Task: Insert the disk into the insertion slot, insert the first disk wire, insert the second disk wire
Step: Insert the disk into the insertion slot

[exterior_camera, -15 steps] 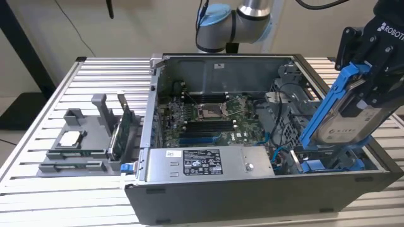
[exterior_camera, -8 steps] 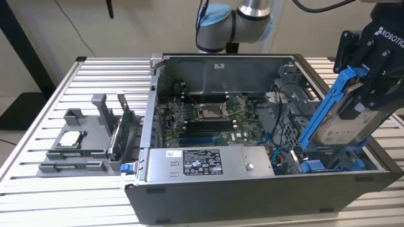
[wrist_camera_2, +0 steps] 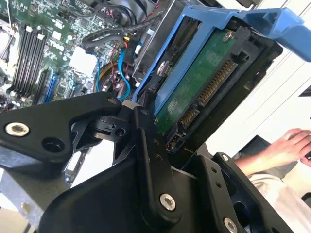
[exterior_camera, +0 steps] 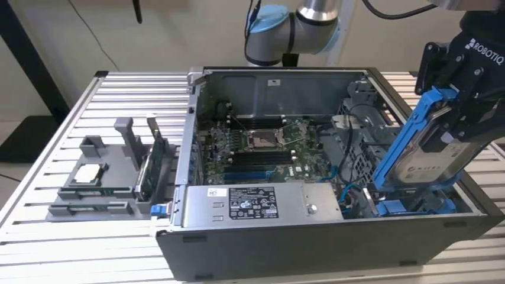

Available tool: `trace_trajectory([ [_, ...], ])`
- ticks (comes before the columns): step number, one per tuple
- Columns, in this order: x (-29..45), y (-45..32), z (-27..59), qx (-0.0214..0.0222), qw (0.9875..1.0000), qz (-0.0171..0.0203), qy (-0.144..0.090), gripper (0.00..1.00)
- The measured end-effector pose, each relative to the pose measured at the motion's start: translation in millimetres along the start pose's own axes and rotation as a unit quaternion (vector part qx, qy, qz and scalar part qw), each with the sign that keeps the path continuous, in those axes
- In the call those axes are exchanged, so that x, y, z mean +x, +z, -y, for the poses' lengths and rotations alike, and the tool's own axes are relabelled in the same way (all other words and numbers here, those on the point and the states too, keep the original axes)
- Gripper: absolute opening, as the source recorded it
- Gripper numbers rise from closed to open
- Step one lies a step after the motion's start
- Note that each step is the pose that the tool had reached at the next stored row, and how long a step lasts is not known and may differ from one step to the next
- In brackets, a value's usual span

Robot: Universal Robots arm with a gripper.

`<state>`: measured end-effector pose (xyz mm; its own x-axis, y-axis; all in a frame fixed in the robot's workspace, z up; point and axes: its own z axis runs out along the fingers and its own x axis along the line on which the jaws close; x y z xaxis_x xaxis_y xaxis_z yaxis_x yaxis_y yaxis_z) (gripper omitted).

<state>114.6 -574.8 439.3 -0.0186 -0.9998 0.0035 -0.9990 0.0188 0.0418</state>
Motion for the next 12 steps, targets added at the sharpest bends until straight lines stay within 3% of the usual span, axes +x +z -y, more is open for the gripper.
trace_trajectory([
  [12,0.0,2.4,0.1,0.0,1.0,0.0001,0.0,0.33],
])
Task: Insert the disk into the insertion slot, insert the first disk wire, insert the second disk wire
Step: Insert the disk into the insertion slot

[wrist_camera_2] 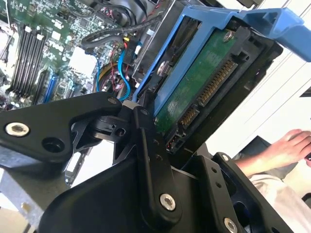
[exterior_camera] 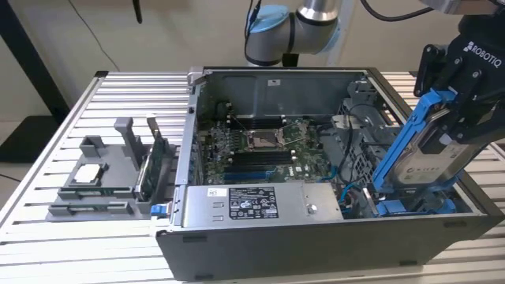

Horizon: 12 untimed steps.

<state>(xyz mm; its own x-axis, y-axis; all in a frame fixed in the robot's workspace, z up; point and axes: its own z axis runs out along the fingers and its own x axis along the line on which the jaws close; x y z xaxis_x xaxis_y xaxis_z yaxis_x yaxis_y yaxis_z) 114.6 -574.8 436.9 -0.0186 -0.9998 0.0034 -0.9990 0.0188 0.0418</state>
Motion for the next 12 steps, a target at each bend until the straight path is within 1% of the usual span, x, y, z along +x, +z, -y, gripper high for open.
trace_trajectory([
  [12,-0.8,5.7,0.7,0.0,1.0,0.0001,0.0,0.33],
])
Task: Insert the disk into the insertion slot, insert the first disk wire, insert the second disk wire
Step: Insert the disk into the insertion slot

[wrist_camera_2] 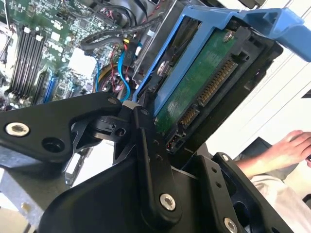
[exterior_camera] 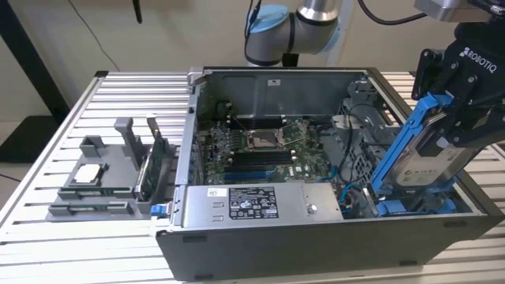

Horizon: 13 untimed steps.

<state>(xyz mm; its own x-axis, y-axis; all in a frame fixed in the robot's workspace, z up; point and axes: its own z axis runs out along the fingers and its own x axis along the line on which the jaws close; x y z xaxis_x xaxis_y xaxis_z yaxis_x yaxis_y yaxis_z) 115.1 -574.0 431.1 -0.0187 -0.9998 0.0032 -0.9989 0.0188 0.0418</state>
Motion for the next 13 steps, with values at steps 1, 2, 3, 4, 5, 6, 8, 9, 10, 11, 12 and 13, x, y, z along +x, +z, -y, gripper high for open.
trace_trajectory([
  [1,0.0,0.9,0.4,0.0,1.0,0.0003,0.0,0.33],
  [2,0.0,2.0,0.7,0.0,1.0,0.0005,0.0,0.33],
  [3,0.0,3.0,1.0,0.0,1.0,0.0007,0.0,0.33],
  [4,0.0,4.1,1.5,-0.0001,1.0,0.001,0.0,0.33],
  [5,0.0,5.2,1.9,-0.0001,1.0,0.0012,0.0,0.33],
  [6,0.0,6.6,2.0,-0.0002,1.0,0.0015,0.0,0.33],
  [8,0.0,9.3,2.6,-0.0003,1.0,0.0022,0.0,0.33],
  [9,-0.1,10.5,3.0,-0.0004,1.0,0.0026,0.0,0.33],
  [10,-0.1,11.6,3.3,-0.0005,1.0,0.003,0.0,0.33],
  [11,-0.2,12.6,3.7,-0.0007,1.0,0.0034,0.0,0.33],
  [12,-0.3,13.4,4.3,-0.0008,1.0,0.0039,0.0,0.33],
  [13,-0.3,14.2,4.7,-0.0009,1.0,0.0042,0.0,0.33],
])
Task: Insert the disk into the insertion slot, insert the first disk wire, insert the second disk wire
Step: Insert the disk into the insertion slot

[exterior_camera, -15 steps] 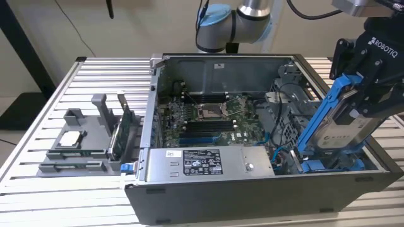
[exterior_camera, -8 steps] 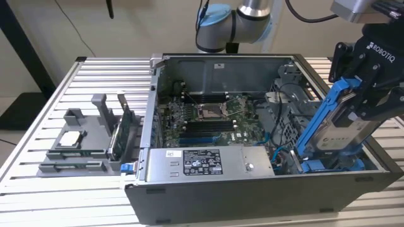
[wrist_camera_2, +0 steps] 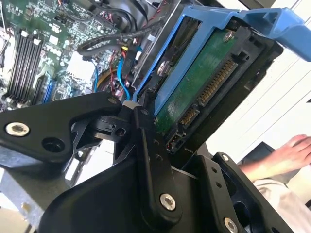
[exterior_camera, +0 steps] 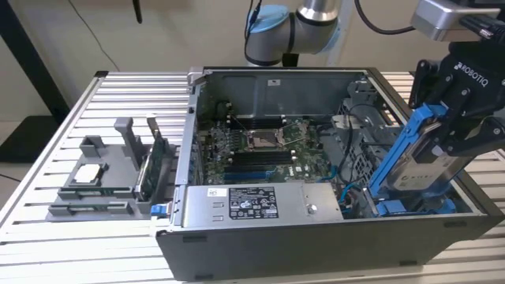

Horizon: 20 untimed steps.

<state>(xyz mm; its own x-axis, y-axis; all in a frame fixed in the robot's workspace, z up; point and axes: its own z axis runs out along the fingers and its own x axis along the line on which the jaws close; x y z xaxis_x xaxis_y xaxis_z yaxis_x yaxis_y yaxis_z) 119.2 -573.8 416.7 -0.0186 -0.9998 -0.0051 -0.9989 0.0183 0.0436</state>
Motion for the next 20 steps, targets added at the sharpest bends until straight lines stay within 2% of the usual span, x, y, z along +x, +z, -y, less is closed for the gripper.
trace_trajectory([
  [8,-0.1,7.7,2.8,-0.0004,1.0,0.0023,0.0,0.33],
  [20,0.0,28.2,4.0,-0.0005,1.0,0.0042,0.0,0.33],
])
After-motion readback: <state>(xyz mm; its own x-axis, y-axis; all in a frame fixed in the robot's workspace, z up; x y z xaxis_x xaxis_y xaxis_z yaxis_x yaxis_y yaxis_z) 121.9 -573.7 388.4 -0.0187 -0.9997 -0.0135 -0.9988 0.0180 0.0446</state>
